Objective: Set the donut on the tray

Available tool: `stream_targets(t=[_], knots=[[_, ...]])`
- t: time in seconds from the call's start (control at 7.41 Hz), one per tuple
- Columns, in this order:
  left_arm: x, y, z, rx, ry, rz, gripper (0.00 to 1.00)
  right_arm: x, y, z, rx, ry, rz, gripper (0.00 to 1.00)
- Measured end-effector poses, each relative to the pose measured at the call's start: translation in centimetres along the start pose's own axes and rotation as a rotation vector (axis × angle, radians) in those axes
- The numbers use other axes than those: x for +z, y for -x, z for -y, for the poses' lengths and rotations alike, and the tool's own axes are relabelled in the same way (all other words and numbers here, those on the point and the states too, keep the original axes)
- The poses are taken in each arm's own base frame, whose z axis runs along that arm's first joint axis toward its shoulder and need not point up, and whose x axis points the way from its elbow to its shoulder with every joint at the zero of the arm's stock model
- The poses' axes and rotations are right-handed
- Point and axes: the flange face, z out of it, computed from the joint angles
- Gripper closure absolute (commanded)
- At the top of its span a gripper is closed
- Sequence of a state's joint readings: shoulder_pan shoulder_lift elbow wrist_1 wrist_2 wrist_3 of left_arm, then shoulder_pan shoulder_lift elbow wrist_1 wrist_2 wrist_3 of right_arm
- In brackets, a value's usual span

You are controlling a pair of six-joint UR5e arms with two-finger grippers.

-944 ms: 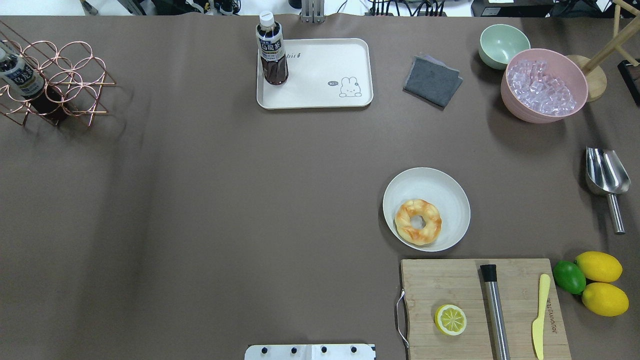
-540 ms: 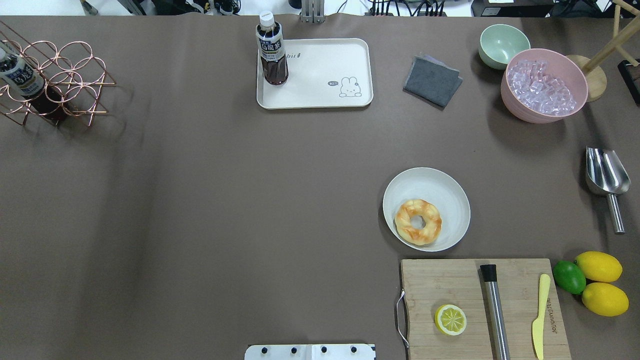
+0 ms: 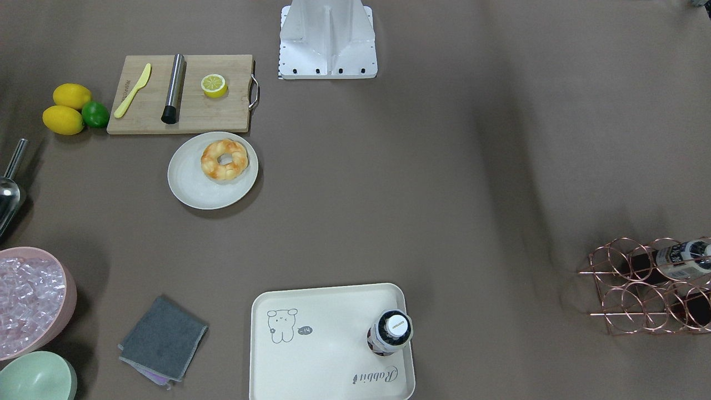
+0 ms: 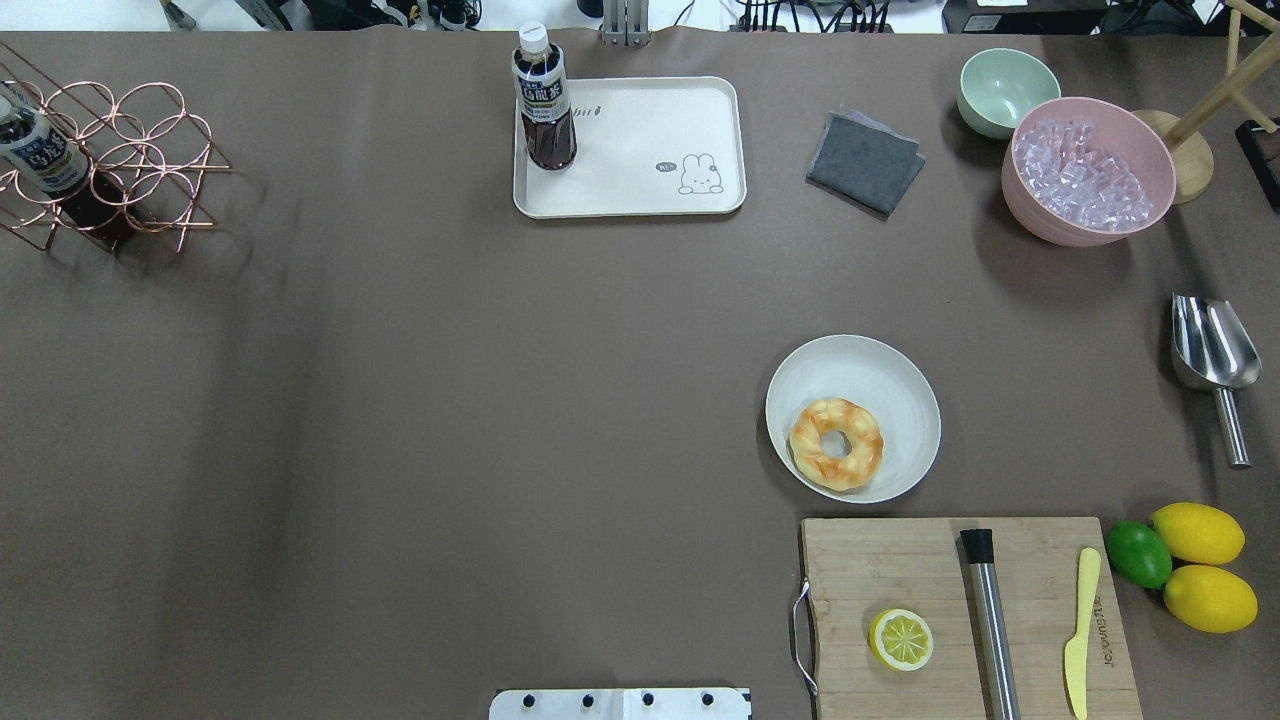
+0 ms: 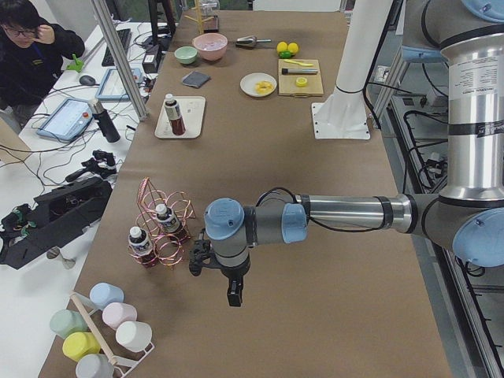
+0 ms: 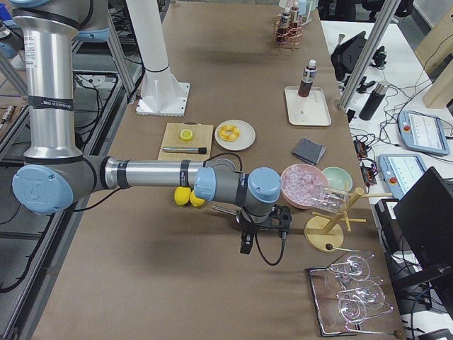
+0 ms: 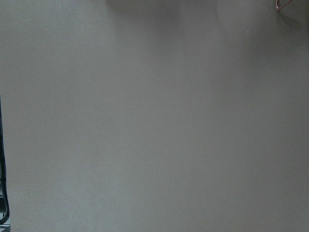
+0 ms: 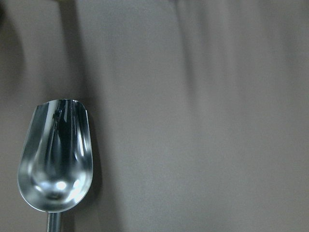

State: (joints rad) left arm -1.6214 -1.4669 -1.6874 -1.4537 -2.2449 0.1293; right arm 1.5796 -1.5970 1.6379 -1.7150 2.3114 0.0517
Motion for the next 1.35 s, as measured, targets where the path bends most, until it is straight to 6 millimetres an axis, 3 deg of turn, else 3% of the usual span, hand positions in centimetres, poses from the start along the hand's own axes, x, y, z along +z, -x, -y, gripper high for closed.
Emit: stream_targets(t=[1.35], knots=[[-0.2,-0.1,0.0,0.001,-0.004,0.0,0.02,0.3,1.4,0.0,-0.009,0.01,0.068,0.0]])
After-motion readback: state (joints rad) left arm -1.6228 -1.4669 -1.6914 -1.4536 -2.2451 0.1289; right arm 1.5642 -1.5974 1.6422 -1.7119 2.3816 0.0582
